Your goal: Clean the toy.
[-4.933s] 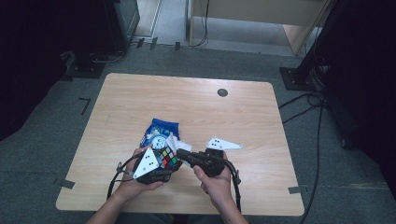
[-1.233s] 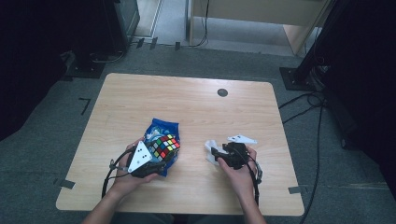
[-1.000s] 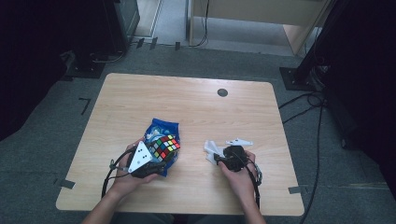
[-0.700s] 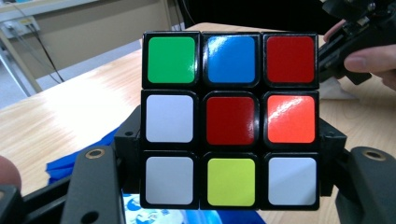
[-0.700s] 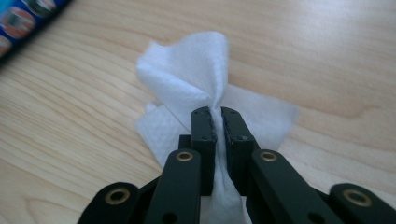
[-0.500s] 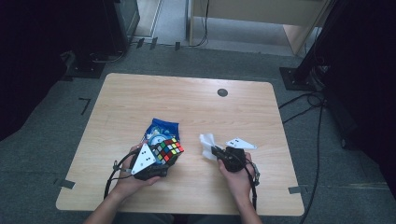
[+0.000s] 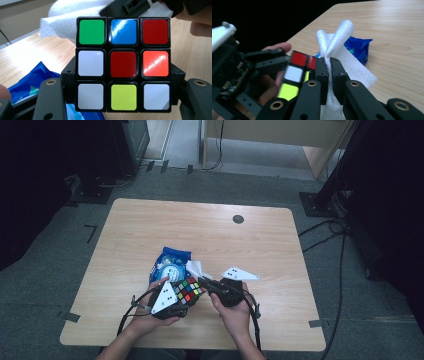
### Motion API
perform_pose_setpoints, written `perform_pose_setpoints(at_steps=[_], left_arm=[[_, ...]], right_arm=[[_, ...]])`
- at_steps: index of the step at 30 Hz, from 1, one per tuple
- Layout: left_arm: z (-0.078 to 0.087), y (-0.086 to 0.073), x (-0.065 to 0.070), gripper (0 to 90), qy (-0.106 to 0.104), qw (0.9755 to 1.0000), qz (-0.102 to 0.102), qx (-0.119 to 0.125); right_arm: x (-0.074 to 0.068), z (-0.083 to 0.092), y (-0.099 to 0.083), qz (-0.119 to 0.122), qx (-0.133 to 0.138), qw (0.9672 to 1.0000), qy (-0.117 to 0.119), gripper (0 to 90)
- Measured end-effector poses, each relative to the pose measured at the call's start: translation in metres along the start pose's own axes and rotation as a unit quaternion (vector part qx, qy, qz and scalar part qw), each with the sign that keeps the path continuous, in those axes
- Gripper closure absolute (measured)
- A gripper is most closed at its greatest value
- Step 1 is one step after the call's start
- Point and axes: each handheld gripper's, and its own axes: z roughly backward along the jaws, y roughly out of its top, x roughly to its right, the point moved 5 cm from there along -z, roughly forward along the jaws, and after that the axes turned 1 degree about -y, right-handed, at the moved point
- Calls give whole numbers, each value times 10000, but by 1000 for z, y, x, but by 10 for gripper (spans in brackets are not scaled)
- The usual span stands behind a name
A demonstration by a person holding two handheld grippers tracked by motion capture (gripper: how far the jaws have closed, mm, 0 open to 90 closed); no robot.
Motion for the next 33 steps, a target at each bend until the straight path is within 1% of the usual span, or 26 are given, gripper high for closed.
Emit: perform_pose_setpoints(at_steps=[2, 3, 6, 7, 8, 9, 12, 13, 15, 18, 20, 24, 25, 28, 30, 33], left_arm=[[-1, -1, 1, 339, -12, 10000, -16, -12], [-2, -1, 2, 339, -18, 10000, -25, -14], [-2, -1, 3, 339, -27, 10000, -41, 2], [-2, -1, 3, 339, -27, 10000, -41, 2], [-1, 0, 1, 339, -6, 10000, -25, 17], [1, 1, -1, 339, 18, 10000, 22, 60], [3, 1, -4, 339, 51, 9999, 62, 88], [5, 2, -8, 340, 98, 9998, 101, 121], [7, 2, -11, 339, 146, 9998, 84, 131], [10, 3, -15, 339, 187, 9996, 114, 172], [15, 6, -19, 339, 186, 9993, 183, 276], [17, 7, -21, 340, 173, 9992, 185, 319], [17, 7, -19, 340, 173, 9992, 134, 322], [15, 7, -13, 340, 72, 9995, 34, 313], [12, 8, -8, 340, 0, 9996, -46, 287], [8, 7, 0, 340, -88, 9996, -126, 251]], right_arm=[[-5, 0, 1, -62, 31, 9998, 159, 877], [-7, 0, 2, -73, 41, 9998, 198, 876], [-16, 1, 5, -35, 53, 9992, 407, 875], [-16, 1, 5, -35, 53, 9992, 407, 875], [-22, 3, 8, -2, 64, 9983, 576, 875], [-24, 4, 8, -6, 66, 9981, 619, 875], [-28, 6, 9, 24, 75, 9972, 747, 875], [-30, 7, 9, 42, 65, 9968, 801, 875], [-32, 8, 9, 115, 62, 9962, 864, 874], [-31, 9, 9, 182, 59, 9964, 830, 874], [-24, 10, 8, 117, 78, 9970, 757, 874], [-11, 9, 5, -74, 93, 9980, 622, 874], [-8, 9, 5, -127, 92, 9980, 612, 874], [-4, 8, 4, -197, 107, 9980, 585, 874], [-2, 7, 4, -331, 136, 9976, 592, 873], [-3, 7, 4, -425, 186, 9968, 653, 873]])
